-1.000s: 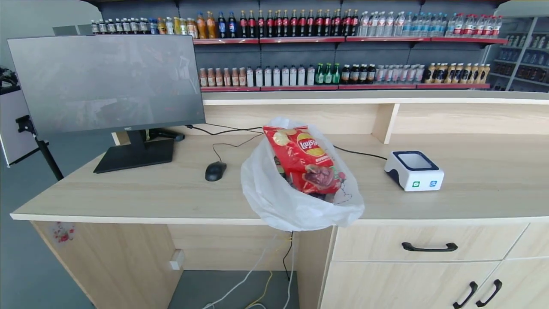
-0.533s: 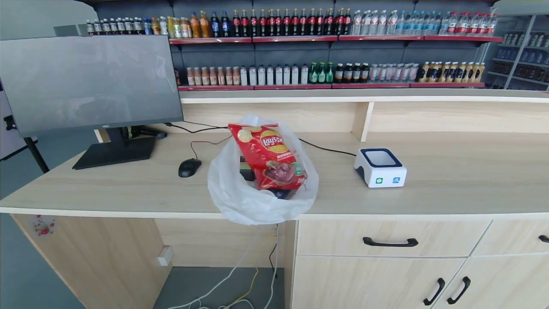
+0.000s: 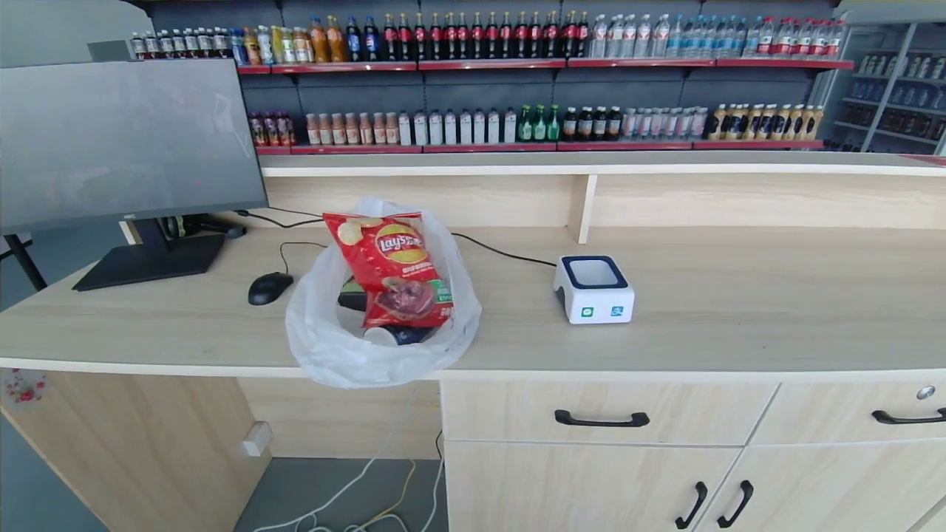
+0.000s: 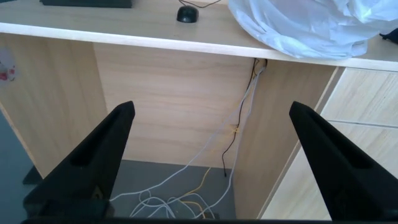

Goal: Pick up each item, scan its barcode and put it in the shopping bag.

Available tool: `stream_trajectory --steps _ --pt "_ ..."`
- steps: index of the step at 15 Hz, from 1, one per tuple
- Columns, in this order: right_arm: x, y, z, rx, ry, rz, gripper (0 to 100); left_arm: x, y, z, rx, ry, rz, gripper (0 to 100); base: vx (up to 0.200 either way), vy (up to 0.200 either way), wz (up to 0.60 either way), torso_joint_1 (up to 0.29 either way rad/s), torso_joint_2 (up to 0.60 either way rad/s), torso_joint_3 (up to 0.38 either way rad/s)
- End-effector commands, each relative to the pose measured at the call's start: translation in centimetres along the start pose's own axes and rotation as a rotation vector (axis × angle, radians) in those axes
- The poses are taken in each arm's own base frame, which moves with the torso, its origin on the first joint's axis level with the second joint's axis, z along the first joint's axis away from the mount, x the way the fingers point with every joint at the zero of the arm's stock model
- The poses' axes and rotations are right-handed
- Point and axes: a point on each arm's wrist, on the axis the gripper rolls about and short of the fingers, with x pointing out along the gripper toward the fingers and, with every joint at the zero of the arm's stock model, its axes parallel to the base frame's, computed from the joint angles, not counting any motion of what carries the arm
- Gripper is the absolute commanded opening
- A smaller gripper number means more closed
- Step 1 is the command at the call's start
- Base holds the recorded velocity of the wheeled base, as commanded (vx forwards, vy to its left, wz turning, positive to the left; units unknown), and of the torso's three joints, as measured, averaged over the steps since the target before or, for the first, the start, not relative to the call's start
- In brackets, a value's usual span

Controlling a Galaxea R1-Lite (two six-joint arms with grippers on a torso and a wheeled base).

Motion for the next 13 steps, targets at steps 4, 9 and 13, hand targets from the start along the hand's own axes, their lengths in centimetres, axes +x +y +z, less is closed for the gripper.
stream_trajectory --steps 4,9,13 --pt "0.01 0.00 -0.01 0.000 0.002 -0.001 100 0.00 0.00 -0.01 0.000 0.000 0.000 100 -0.150 0.000 0.00 -0.001 0.01 0.003" --pt "0.01 0.00 -0.01 0.002 0.002 -0.001 100 0.00 0.00 -0.01 0.000 0.000 0.000 100 -0.200 0.000 0.00 0.002 0.01 0.003" --pt "0.01 0.00 -0.01 -0.003 0.002 -0.001 100 0.00 0.00 0.01 -0.001 -0.001 0.000 100 0.000 0.000 0.00 0.000 0.00 0.000"
